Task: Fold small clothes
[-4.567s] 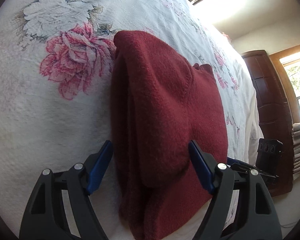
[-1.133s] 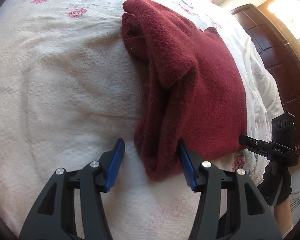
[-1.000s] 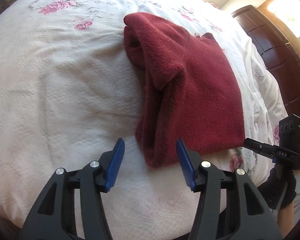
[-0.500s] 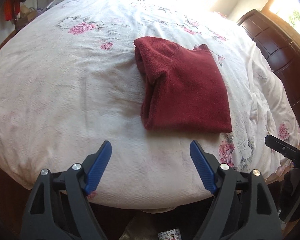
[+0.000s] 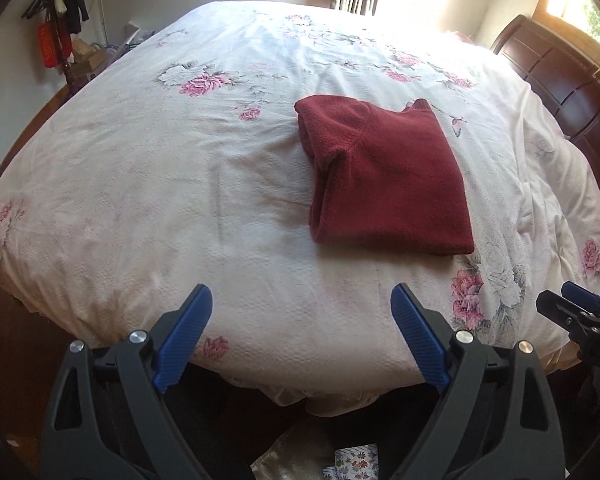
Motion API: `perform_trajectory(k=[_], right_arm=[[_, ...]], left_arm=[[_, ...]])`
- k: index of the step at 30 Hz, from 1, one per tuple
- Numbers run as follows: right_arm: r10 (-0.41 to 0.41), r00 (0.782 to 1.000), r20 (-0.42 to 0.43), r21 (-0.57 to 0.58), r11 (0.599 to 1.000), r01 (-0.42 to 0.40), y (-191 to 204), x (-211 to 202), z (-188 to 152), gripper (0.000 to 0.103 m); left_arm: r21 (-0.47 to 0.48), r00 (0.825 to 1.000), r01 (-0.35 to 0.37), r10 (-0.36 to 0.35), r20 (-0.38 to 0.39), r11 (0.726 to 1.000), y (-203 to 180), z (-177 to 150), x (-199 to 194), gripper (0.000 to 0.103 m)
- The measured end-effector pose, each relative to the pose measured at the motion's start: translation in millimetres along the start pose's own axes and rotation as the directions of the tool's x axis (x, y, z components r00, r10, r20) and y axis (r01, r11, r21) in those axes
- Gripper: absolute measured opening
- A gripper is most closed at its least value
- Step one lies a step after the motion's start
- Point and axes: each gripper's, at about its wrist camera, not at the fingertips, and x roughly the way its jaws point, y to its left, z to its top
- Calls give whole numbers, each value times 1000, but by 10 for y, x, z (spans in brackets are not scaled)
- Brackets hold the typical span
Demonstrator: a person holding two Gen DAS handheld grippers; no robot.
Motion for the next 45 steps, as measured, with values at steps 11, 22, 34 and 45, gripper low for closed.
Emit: perform_trajectory(k=[11,22,34,45], right_arm=[[-84,996,36,-31,996,85,140,-182,-12,99],[-92,995,26,-66,993,94,250,-153,-47,99],[-110,994,25,-63,992,112,263,-133,-47,99],[-123,992,8,-42,992,123,210,-52,-64,99]], left_arm=[[11,1000,3,-4,16,1000,-22,-124,-113,90],[6,1000,-16,16,26,1000,41,-154,-187,90],[30,999,-24,23,44,999,-28,-146,-226,90],[38,999,-17,16,31,999,-94,-146,-113,90]])
